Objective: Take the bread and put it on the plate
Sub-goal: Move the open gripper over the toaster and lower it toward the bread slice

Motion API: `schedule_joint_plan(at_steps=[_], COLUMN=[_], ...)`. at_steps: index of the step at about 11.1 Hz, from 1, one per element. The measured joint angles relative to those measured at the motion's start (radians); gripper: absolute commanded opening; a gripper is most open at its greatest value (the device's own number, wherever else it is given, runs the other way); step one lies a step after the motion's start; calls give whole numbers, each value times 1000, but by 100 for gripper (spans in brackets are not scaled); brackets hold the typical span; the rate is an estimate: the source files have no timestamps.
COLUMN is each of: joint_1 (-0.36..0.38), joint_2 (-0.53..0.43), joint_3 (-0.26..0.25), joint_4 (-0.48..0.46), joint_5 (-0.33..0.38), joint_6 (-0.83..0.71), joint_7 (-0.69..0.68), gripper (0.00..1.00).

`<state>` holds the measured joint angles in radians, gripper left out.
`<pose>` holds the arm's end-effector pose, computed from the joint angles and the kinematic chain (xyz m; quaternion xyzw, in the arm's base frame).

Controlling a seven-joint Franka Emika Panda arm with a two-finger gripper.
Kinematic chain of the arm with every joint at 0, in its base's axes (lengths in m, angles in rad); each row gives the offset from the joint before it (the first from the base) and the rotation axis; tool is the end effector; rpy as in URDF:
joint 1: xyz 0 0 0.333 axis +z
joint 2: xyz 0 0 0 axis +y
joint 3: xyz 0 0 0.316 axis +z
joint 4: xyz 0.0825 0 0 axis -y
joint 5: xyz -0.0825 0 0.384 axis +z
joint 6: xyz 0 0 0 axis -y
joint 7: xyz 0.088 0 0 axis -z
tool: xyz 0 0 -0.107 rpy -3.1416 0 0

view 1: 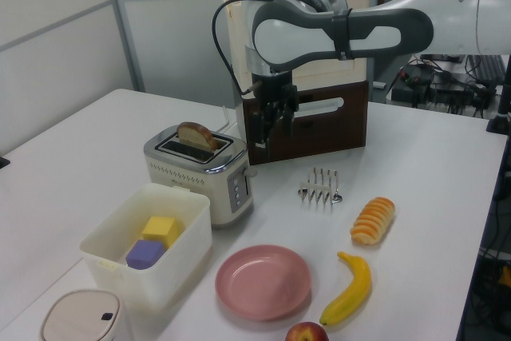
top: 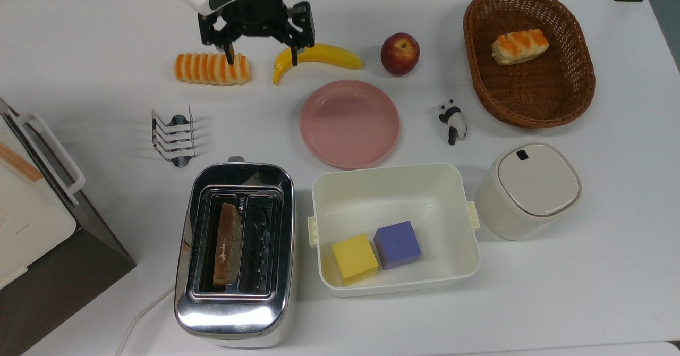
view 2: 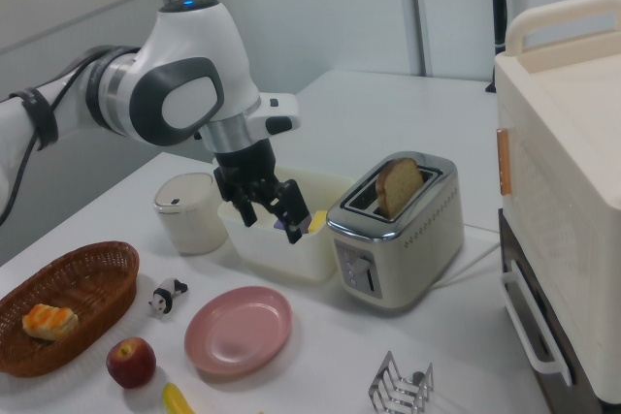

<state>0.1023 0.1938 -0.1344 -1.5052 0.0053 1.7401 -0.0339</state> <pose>0.6251 -0.0122 0.5576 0.9997 0.0020 0.0211 0.0110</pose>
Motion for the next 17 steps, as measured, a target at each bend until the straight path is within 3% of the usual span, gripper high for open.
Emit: schedule_joint_plan(at_steps=[8, 13, 17], joint_1=[-25, -46, -46], joint_2=[75, 161, 235], joint_3=[-9, -9, -9], joint_4=[0, 5, 50], joint_5=[51, 53, 8], joint_6=[358, 721, 747], joint_7=[1, 3, 3], gripper=[100, 99, 90])
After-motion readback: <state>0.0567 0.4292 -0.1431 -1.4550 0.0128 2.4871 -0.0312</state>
